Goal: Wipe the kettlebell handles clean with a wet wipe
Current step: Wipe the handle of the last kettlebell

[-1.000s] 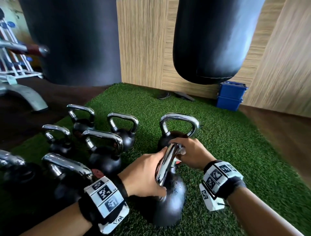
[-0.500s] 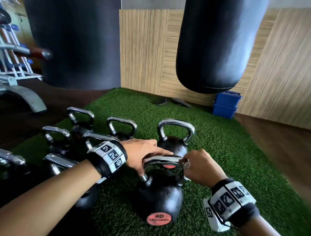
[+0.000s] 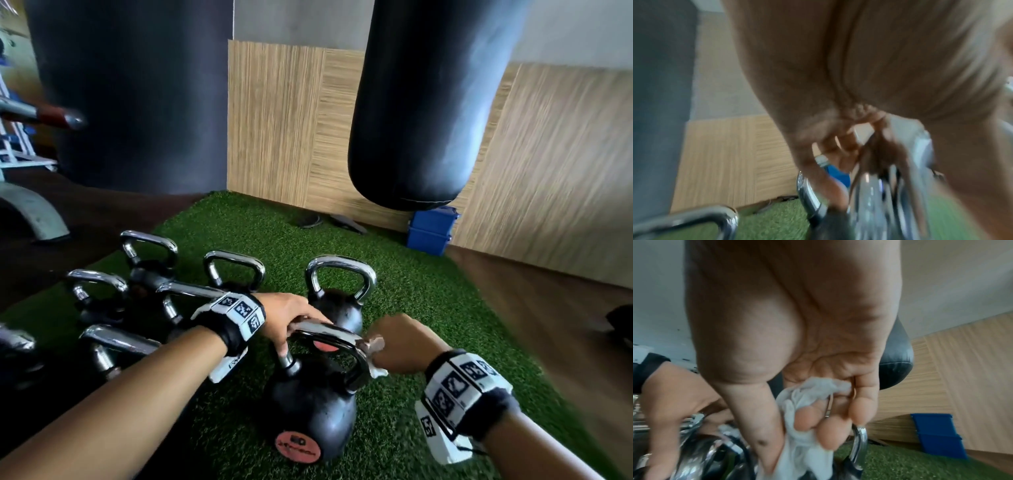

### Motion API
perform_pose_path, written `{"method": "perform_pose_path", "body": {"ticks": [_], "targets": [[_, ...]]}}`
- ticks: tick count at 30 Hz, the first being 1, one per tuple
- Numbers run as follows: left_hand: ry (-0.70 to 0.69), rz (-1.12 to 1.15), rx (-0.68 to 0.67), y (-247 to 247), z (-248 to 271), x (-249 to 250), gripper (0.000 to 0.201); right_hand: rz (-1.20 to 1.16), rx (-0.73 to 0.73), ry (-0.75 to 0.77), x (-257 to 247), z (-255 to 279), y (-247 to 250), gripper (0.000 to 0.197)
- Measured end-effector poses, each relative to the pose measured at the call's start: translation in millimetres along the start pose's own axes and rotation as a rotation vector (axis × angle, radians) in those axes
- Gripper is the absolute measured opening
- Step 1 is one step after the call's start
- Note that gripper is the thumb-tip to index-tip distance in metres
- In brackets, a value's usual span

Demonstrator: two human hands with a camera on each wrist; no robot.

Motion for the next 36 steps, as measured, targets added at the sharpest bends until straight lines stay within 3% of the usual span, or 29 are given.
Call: {"method": "perform_pose_path", "body": {"ticks": [3, 5, 8, 10, 13, 19, 24, 28, 32, 36], "targets": [[-0.056, 0.503, -0.011, 15.6, 0.6, -2.1, 0.091, -0.008, 0.05, -0.031, 6.9, 3.5, 25.1, 0.024], [-0.026, 0.712, 0.133, 32.9, -6.2, -4.6, 0.073, -0.063, 0.164, -0.093, 15.6, 3.9, 43.4, 0.019], [0.081, 0.643, 0.297, 53.2, -23.5, -9.0, 0.047, -0.206, 0.311, -0.155, 27.7, -3.1, 60.0, 0.005], [0.11, 0.484, 0.252, 56.9, -36.8, -15.5, 0.037, -0.308, 0.323, -0.145, 34.1, -21.9, 62.4, 0.009], [0.125, 0.465, 0.143, 54.7, -56.4, -29.1, 0.033, -0.354, 0.311, -0.142, 49.9, -64.3, 62.3, 0.018], [0.172, 0.26, 0.063, 41.8, -92.4, -52.9, 0.041, -0.493, 0.302, -0.206, 73.0, -130.7, 44.5, 0.039], [0.156, 0.195, 0.04, 30.9, -102.9, -61.3, 0.047, -0.501, 0.347, -0.154, 64.8, -171.6, 44.2, 0.023], [0.081, 0.167, 0.083, 21.3, -127.2, -65.2, 0.054, -0.493, 0.366, -0.09, 64.6, -200.7, 47.2, 0.023], [0.058, 0.142, 0.17, 9.4, -172.2, -61.8, 0.085, -0.485, 0.427, -0.005, 75.3, -221.2, 57.8, 0.033], [-0.025, 0.022, 0.158, -19.2, -221.0, -56.5, 0.104, -0.518, 0.398, 0.068, 87.3, -241.3, 62.7, 0.034]]}}
Point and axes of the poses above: each hand's wrist, its own z-axis away from the middle knuckle, its own y-axis out of the back of the hand, x = y × z, the point moved 4 cm from there along -z, towards the middle knuckle, and after that the axes turned 3 degrees about x, right-handed, at the moved point
